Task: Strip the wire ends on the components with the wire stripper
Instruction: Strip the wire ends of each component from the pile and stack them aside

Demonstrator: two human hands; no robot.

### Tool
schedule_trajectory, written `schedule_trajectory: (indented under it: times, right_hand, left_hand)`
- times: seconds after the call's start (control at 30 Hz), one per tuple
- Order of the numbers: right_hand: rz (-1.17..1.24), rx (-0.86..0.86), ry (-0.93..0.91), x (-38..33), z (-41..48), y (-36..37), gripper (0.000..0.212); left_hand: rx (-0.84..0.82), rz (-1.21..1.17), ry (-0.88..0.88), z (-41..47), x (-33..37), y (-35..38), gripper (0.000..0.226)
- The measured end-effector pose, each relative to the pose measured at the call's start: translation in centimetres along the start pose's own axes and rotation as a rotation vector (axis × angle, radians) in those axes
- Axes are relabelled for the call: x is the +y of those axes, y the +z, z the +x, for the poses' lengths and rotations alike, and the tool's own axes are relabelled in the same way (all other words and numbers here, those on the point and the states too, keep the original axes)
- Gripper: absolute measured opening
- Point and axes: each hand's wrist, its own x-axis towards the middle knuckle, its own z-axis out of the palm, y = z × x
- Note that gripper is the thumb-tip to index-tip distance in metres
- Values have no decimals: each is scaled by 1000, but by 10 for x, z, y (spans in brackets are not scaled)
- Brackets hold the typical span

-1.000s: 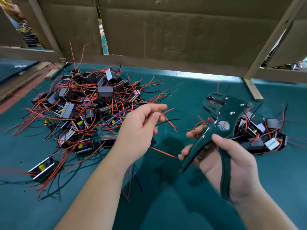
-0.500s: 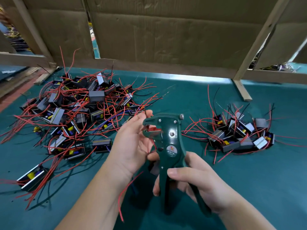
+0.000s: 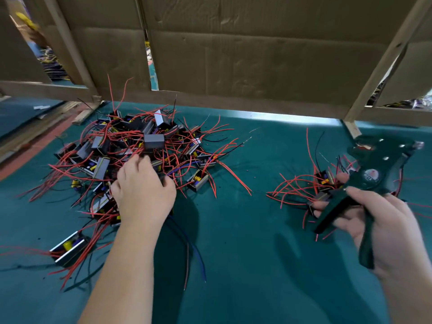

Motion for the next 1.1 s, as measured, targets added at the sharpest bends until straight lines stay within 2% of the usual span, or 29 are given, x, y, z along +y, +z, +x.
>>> schedule_trajectory:
  times: [0.07,0.13,0.2,0.27,0.37,0.43,0.5,0.57,0.63,0.8,0.87,0.97,1.03,1.1]
  right_hand:
    - [-32,-11,-26,2,-1,2,16]
    - [-42,-47,-66,3,-4,5,18]
    - [-28,-77,-81,4,-6,7,19]
    - [-4,-98,-84,6,-6,8,18]
    - [26,-114,-93,7,-6,8,20]
    - [47,-119,-95,7,-5,8,21]
    - [65,-134,-92,8,-5,8,21]
    - [83,-148,-90,9,-5,7,25]
    - [97,-162,-93,10,-5,6,29]
    - [111,-174,-94,12,-5,6,27]
    - [121,-177,-97,13,-5,6,32]
    - [144,-179,-100,13,-5,6,37]
    - [154,-174,-106,13,-6,8,35]
    - [166,-191,-104,11,-8,10,31]
  left_hand:
    - [-27,28,-17,0,-2,3,46]
    - [-2,38,11,2,-3,2,29]
    - [41,-32,56,3,-6,2,17]
    - [82,-143,46,4,-8,-1,15]
    - [122,-217,14,7,-9,-3,24]
    - [36,-154,-23,9,-8,-2,38]
    - [-78,33,-66,9,-5,2,38]
    - [-107,153,-21,9,-5,4,33]
    - [-79,163,23,11,-7,4,29]
    - [-134,255,-12,11,-6,5,36]
    - [0,137,7,9,-4,3,36]
    - [359,-124,109,4,2,-7,40]
    - [563,-268,245,-2,9,-14,39]
    - [629,-406,441,-9,15,-15,38]
